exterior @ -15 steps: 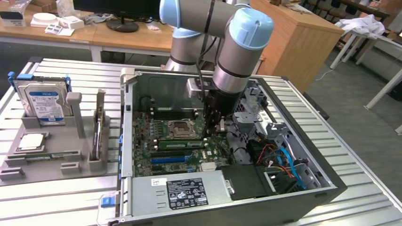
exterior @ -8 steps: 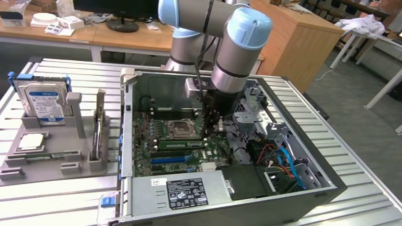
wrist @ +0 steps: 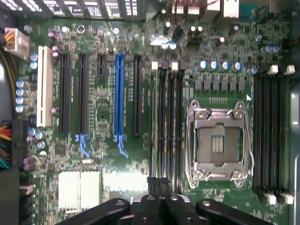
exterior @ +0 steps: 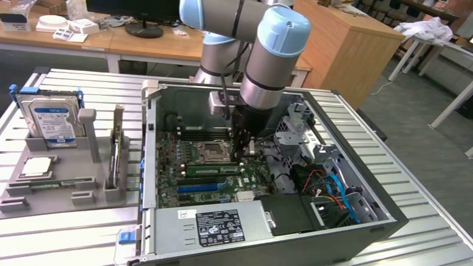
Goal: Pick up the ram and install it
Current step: 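Press down the ram until it locks into place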
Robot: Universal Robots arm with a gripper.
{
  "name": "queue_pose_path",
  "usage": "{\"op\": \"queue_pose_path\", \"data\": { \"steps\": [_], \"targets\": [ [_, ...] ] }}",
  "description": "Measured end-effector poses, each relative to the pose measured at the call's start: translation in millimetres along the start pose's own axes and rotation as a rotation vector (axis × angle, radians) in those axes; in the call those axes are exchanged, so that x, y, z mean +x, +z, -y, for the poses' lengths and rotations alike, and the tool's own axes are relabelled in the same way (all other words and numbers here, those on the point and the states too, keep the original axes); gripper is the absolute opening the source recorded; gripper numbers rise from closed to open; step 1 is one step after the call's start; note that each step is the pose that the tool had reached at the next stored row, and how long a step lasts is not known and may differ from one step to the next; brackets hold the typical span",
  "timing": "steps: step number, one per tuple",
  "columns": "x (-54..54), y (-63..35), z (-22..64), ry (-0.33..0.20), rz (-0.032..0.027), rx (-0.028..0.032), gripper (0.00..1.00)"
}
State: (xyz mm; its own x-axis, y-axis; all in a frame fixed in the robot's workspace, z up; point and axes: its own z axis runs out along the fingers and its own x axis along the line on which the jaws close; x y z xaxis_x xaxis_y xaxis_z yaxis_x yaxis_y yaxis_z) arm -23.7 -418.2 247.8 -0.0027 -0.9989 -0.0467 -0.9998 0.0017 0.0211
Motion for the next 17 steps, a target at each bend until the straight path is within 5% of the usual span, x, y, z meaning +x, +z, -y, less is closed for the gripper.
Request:
{"op": "queue_pose_path", "data": {
  "steps": [17],
  "targets": [
    [0.1,0.8,-39.5,0.000,0.0000,0.0021,0.11]
  ]
}}
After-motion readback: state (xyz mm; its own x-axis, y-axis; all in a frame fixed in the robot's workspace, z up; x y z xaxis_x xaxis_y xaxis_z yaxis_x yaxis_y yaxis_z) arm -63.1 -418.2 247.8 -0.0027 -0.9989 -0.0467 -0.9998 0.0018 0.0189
